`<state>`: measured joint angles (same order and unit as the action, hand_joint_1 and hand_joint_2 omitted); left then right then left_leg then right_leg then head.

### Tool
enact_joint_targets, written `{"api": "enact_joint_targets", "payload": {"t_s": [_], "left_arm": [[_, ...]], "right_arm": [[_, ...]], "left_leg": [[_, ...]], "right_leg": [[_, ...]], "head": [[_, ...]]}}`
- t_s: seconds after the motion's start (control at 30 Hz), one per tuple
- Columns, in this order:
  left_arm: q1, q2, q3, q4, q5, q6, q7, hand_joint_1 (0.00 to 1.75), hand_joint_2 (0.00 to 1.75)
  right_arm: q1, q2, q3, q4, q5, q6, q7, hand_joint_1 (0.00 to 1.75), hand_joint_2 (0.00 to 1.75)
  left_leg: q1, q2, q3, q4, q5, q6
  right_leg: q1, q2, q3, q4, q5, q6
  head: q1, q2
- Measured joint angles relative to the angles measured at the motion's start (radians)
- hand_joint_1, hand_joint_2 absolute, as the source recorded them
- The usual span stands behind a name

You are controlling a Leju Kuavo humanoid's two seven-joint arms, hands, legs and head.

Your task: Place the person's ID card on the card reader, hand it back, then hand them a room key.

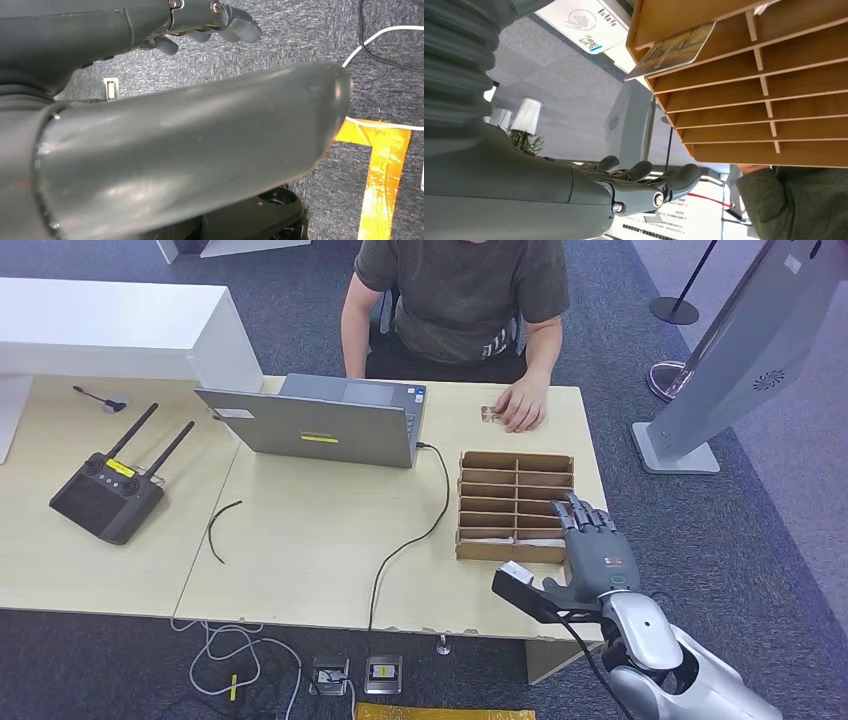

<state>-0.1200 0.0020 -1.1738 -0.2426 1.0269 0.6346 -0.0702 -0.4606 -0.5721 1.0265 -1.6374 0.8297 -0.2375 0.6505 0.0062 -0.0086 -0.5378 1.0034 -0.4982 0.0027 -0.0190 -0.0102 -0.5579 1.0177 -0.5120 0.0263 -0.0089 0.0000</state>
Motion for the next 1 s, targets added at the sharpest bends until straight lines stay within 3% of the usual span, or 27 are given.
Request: {"api": "enact_joint_targets", "payload": {"t_s": [1.0], "left_arm": [[-0.015, 0.010, -0.001, 0.000, -0.013, -0.019, 0.032, 0.00, 0.00]], "right_arm": [[-0.005, 0.052, 0.034, 0.100, 0.020, -0.095, -0.026, 0.00, 1.75]], "left_leg": [[0.000, 0.000, 0.000, 0.000, 0.000, 0.000]], "right_leg": [[0.000, 0.000, 0.000, 0.000, 0.000, 0.000]], "head": [[0.000, 0.000]]}}
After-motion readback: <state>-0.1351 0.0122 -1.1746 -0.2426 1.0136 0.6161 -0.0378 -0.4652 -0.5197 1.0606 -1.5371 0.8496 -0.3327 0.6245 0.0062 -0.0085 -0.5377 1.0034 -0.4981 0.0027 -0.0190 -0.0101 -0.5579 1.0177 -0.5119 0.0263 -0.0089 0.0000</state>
